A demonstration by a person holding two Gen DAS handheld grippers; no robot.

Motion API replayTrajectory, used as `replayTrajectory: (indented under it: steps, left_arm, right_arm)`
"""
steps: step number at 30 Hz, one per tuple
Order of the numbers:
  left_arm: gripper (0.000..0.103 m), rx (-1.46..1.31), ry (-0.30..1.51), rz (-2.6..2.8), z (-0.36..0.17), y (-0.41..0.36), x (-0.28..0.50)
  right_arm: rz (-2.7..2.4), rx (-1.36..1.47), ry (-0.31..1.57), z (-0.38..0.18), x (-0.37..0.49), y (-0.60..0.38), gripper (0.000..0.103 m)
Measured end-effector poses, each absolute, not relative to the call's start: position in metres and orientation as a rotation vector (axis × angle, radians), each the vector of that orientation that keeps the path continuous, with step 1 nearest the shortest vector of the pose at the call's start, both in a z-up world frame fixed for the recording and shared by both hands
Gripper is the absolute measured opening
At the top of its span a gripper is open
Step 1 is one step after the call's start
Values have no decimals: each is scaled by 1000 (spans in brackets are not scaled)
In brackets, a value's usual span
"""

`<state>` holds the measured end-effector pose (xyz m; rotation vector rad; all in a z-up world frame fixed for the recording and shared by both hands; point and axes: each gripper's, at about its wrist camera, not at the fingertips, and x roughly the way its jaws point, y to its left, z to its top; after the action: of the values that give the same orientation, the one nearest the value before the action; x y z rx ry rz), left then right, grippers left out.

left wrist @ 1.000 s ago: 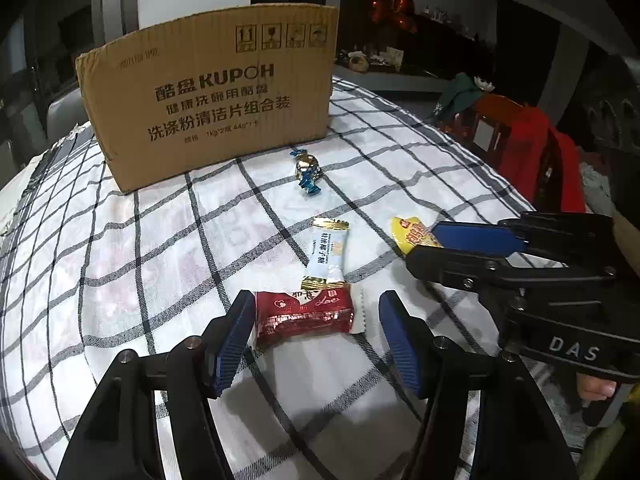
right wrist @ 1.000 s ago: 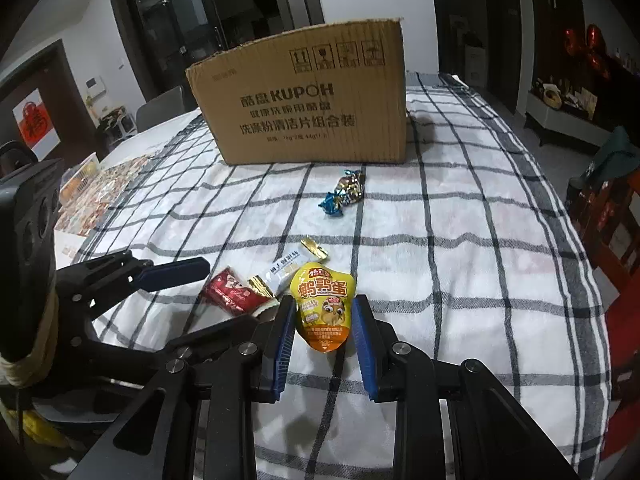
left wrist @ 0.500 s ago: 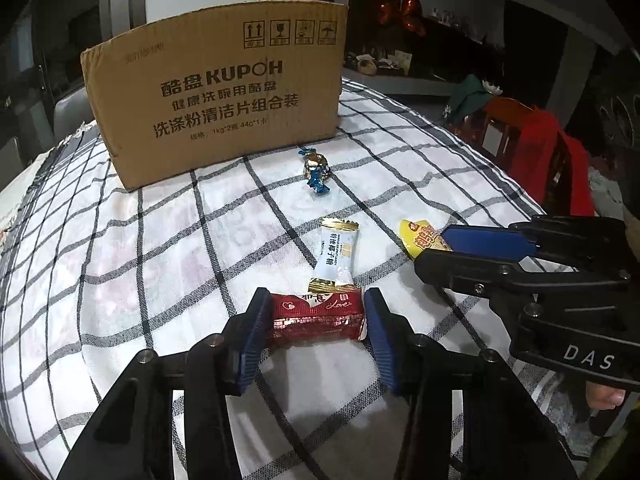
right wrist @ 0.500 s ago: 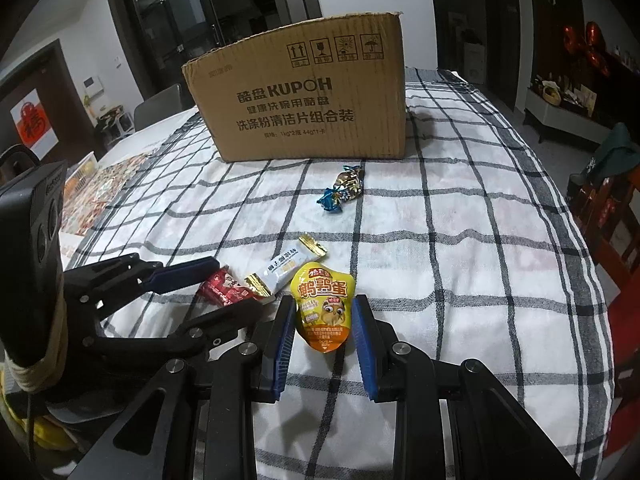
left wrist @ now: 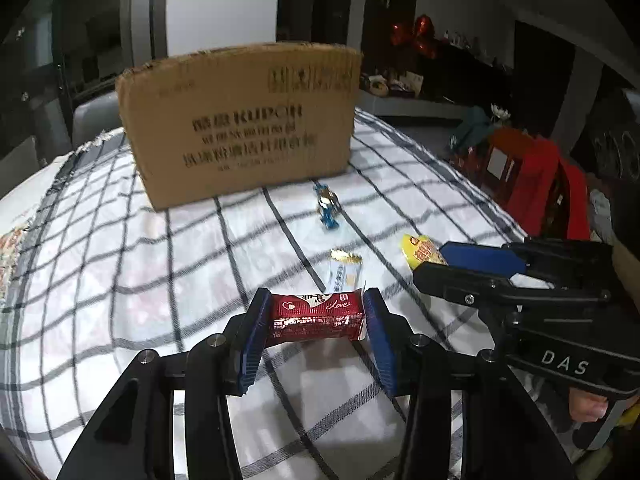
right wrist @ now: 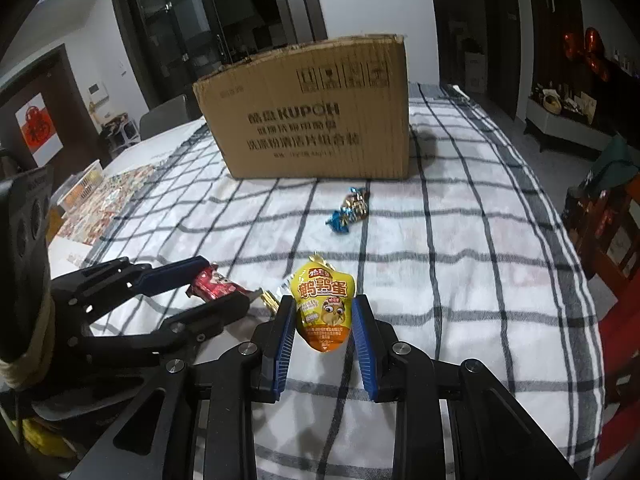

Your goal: Organize snacks

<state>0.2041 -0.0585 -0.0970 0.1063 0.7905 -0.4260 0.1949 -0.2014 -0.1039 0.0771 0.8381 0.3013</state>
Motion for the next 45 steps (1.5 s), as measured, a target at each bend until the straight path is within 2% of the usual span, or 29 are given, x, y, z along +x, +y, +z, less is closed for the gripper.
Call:
replayTrajectory:
  steps: [13,26,45]
  left_arm:
    - [46,76,639,-372,-30,-42,206]
    - [46,93,520,-329,21,-34,248]
    - [46,102,464,-287,48,-27,328]
  right_arm:
    - [321,95,704,-49,202,-198,30]
    - [314,91,593,-3,245,-195,30]
    - [317,56,535,27,331,-188,30]
